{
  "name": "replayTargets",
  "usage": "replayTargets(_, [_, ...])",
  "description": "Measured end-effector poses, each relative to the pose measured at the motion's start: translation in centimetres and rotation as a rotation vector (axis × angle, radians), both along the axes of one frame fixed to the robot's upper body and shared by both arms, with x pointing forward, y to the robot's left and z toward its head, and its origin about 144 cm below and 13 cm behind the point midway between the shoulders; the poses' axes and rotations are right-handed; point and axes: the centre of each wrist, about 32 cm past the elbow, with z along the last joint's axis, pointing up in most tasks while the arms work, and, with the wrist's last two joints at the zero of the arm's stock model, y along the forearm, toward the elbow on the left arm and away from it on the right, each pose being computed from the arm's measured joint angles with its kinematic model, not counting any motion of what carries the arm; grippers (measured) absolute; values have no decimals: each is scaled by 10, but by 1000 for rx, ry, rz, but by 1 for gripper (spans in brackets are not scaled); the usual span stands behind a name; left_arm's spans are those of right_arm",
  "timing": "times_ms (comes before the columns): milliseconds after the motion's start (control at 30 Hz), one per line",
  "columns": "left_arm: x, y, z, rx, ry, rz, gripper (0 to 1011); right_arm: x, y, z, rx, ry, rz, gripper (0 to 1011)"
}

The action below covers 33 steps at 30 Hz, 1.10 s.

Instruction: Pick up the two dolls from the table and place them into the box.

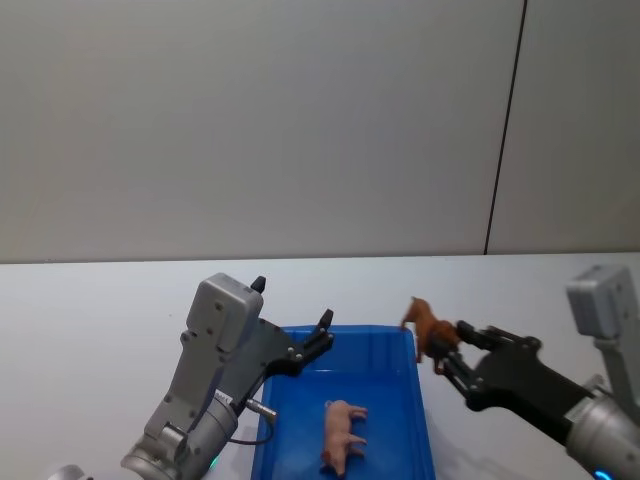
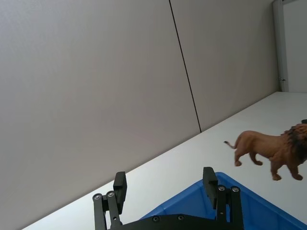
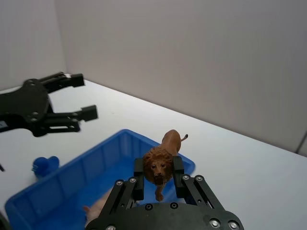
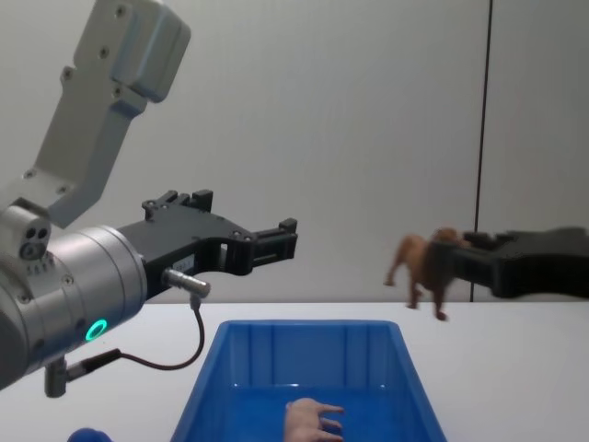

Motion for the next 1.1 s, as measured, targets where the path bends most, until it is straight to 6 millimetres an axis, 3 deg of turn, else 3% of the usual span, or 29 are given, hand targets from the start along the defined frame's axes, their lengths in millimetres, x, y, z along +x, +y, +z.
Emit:
replayTargets(200, [0,0,0,0,0,0,1002,12,17,7,15,10,75,351])
replayTargets(367, [0,0,0,0,0,0,1002,21,30,8,18,49,125,477])
replayTargets(567, [0,0,0,0,0,0,1002,28,37,5,14,84,155,695])
replayTargets(933, [0,0,0,0,0,0,1002,28,24,-1,18,120,140,980])
replayTargets(1100, [0,0,0,0,0,0,1002,22,8,-5,22,117,121,1001])
